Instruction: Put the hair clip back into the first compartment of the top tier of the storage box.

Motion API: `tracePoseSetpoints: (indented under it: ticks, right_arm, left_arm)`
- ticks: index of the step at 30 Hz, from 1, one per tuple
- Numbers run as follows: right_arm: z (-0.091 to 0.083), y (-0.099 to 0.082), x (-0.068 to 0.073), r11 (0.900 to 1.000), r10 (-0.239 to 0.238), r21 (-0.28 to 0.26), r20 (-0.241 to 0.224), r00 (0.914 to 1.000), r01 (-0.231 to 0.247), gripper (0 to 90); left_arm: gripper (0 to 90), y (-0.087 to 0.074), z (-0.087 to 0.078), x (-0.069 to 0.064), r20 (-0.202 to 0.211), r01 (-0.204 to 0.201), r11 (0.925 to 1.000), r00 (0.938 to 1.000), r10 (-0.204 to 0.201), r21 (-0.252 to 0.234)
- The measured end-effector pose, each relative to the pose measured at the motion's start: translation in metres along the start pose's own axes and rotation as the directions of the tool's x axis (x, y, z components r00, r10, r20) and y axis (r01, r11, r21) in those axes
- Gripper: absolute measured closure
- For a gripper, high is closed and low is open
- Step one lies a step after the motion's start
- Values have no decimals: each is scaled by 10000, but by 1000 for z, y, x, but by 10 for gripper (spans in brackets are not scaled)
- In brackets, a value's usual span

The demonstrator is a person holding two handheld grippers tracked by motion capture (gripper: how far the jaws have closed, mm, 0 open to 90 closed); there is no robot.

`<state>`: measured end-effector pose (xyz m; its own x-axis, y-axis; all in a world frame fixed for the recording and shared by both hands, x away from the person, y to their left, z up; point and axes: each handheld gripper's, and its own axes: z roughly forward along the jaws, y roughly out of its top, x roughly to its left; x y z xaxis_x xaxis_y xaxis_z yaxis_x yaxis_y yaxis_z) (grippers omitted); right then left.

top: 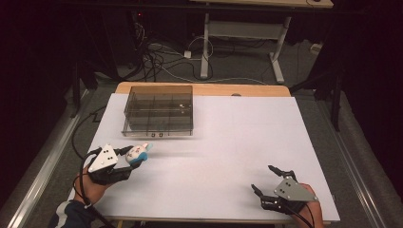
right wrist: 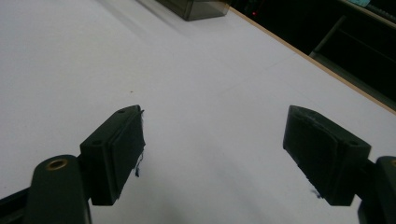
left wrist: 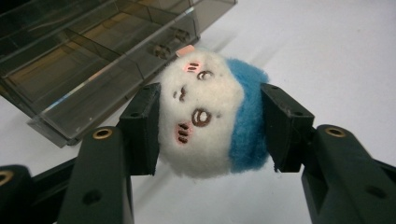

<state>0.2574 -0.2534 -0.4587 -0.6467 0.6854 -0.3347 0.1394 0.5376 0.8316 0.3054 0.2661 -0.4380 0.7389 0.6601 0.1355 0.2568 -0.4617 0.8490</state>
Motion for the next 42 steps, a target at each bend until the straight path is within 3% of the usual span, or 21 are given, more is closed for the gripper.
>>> tracePoseSetpoints:
  ticks: [8,10,12,13,22,32,39,42]
  right_arm:
    - [3,-1,1,9998,190,58,-135,9997,-189,211]
    - [3,-1,2,9998,198,80,-139,9997,-197,211]
    - [3,-1,2,9997,215,99,-149,9997,-214,211]
    - [4,-1,2,9996,238,130,-145,9996,-236,211]
    - [6,-2,2,9994,262,209,-170,9995,-258,211]
    - [7,-3,2,9993,277,242,-206,9994,-272,211]
    - [7,-3,3,9993,262,267,-201,9995,-256,211]
    - [7,-3,3,9993,261,261,-200,9995,-256,211]
  left_arm:
    - [435,13,-9,16,-256,177,9991,9995,-186,-373]
    - [434,22,-10,26,-444,167,9989,9988,-186,-440]
    - [433,25,-10,30,-406,306,9991,9987,-318,-291]
    - [433,33,-7,39,-613,162,9998,9980,-167,-79]
    - [431,62,7,68,-482,25,9973,9988,11,732]
    - [428,59,33,80,-373,504,9876,9983,-454,1489]
    - [421,54,54,88,-781,1038,9763,9928,-904,1898]
    - [415,54,58,89,-897,1101,9750,9915,-942,1928]
